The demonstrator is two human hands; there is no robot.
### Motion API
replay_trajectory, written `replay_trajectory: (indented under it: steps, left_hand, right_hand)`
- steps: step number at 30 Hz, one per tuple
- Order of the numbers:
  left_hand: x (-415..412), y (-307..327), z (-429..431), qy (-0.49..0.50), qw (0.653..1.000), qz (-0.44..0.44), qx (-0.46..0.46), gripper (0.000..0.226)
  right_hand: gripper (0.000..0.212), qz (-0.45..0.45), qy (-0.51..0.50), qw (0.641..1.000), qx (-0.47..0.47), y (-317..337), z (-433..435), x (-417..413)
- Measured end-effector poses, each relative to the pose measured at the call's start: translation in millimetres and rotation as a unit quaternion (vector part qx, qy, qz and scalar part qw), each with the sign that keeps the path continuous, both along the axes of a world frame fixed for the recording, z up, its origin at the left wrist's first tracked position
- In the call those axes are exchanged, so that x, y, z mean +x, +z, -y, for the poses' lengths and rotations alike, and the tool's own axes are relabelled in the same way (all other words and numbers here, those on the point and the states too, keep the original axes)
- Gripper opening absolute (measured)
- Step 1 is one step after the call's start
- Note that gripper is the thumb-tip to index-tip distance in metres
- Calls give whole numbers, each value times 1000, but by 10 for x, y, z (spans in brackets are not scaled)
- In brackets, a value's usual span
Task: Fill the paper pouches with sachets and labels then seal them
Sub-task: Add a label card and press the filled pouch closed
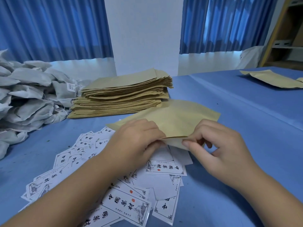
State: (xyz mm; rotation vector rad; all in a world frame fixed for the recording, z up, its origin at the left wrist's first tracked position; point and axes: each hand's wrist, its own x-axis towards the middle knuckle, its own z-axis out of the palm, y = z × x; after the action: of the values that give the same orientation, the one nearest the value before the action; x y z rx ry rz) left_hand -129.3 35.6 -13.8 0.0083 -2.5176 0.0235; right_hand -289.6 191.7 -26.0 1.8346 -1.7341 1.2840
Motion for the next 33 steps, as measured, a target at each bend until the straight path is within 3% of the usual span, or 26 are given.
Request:
replay_trajectory:
  steps: [6, 8, 11, 14, 18, 20, 22, 24, 29, 33]
  left_hand:
    - [180, 0, 313, 45, 996, -67, -42, 23]
    - [180, -43, 350, 65, 993, -93, -42, 20]
    - [133, -98, 318, 116, 980, -153, 48, 23]
    - [93, -88, 288, 124, 965, -191, 133, 19]
    - [72, -93, 223, 105, 981, -138, 85, 32]
    - [70, -90, 164, 68, 993, -78, 54, 29]
    - [90, -85, 111, 28, 992, -8, 120, 25]
    - [110, -108, 87, 13, 977, 43, 210, 40]
    - [-23, -24, 39, 74, 953, -5, 295, 32]
    - [-375, 134, 50, 148, 901, 15, 407, 61]
  right_hand:
    - [27, 132, 26, 991, 16, 39, -30, -26]
    - [34, 224, -49, 973, 19, 33, 4, -84]
    - [32, 278, -222, 925, 130, -13, 26, -260]
    - [41, 318, -226, 895, 216, -27, 26, -296]
    - [18, 512, -40, 847, 134, 65, 27, -151]
    - [46, 550, 12, 829, 101, 45, 54, -156]
    - [63, 565, -15, 822, 63, 12, 83, -208]
    - [71, 564, -52, 823, 27, -6, 86, -282]
    - [72, 535, -77, 840, -50, -6, 23, -411]
    - [77, 536, -46, 835, -120, 93, -51, -554]
